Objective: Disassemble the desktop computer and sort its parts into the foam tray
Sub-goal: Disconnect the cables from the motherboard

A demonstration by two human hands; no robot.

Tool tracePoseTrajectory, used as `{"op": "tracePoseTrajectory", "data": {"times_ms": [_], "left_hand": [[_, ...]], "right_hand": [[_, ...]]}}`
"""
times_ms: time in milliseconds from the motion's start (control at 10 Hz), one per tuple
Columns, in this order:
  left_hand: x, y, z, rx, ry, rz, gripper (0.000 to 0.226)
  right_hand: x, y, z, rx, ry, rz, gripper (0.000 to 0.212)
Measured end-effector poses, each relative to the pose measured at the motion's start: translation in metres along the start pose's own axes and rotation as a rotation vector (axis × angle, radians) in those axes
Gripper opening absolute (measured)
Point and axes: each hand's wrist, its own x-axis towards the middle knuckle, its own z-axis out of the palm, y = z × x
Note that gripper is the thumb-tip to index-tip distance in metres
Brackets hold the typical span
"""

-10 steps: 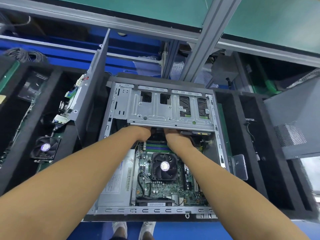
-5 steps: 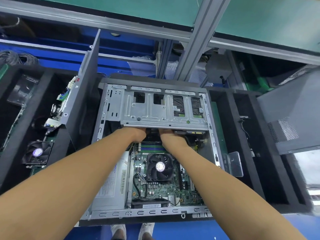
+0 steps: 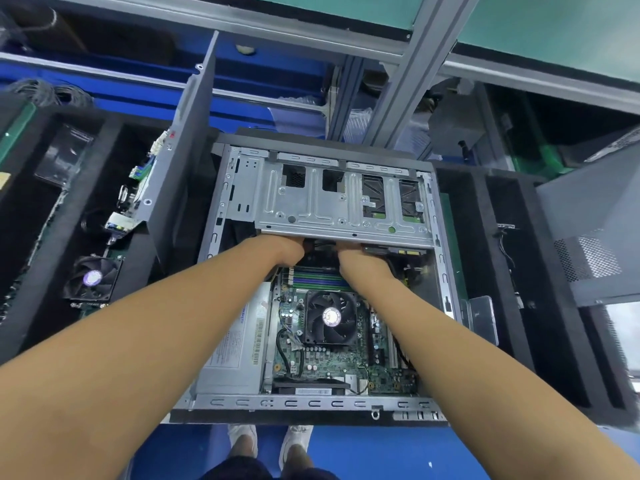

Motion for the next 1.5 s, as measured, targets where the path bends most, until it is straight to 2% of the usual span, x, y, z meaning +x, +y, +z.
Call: {"op": "tracePoseTrajectory", "data": {"times_ms": [100, 200, 300, 400, 500, 600, 700, 800, 900, 1000, 1100, 1200, 1300, 1400, 1500], "left_hand": [[-0.001, -0.002, 0.001, 0.008, 0.034, 0.044, 0.049], [-0.005, -0.003, 0.003, 0.015, 0.046, 0.112, 0.044], [-0.017, -0.006, -0.001, 0.051, 0.010, 0.117, 0.036], [-0.030, -0.011, -0.006, 0.163, -0.016, 0.082, 0.035], [-0.047, -0.017, -0.009, 0.245, -0.056, 0.103, 0.023], [-0.058, -0.019, -0.013, 0.249, -0.050, 0.167, 0.023], [-0.064, -0.017, -0.016, 0.255, 0.024, 0.176, 0.031], [-0.064, -0.017, -0.015, 0.271, -0.018, 0.199, 0.036], [-0.058, -0.018, -0.011, 0.268, -0.057, 0.167, 0.018], [-0.049, -0.018, -0.007, 0.279, -0.014, 0.145, 0.030], [-0.044, -0.016, -0.006, 0.286, 0.033, 0.131, 0.033], [-0.041, -0.003, -0.006, 0.244, 0.064, 0.165, 0.034], [-0.038, 0.016, -0.001, 0.129, 0.025, 0.280, 0.034], [-0.033, 0.035, 0.006, 0.095, -0.016, 0.297, 0.030], [-0.028, 0.049, 0.011, 0.136, -0.010, 0.240, 0.038]], "right_hand": [[-0.005, 0.013, -0.017, 1.221, -0.272, 0.382, 0.053], [0.005, 0.001, -0.004, 1.296, 0.014, 0.443, 0.036], [-0.004, 0.002, -0.007, 1.427, 0.072, 0.381, 0.037], [-0.014, 0.004, -0.012, 1.586, 0.182, 0.319, 0.022], [-0.026, 0.001, -0.039, 1.683, 0.346, 0.209, 0.016], [-0.024, -0.007, -0.067, 1.741, 0.417, 0.279, 0.020], [-0.014, -0.016, -0.093, 1.800, 0.364, 0.347, 0.024], [-0.011, -0.021, -0.103, 1.751, 0.303, 0.257, 0.026], [-0.024, -0.021, -0.093, 1.754, 0.297, 0.310, 0.024], [-0.037, -0.015, -0.065, 1.844, 0.276, 0.670, 0.026], [-0.042, -0.006, -0.033, 1.780, 0.066, 0.810, 0.021], [-0.042, -0.002, -0.018, 1.513, -0.045, 0.811, 0.035], [-0.033, 0.003, -0.010, 1.396, -0.110, 0.762, 0.044], [-0.022, 0.009, 0.000, 1.390, -0.204, 0.661, 0.043], [-0.015, 0.016, 0.006, 1.377, -0.293, 0.591, 0.039]]}}
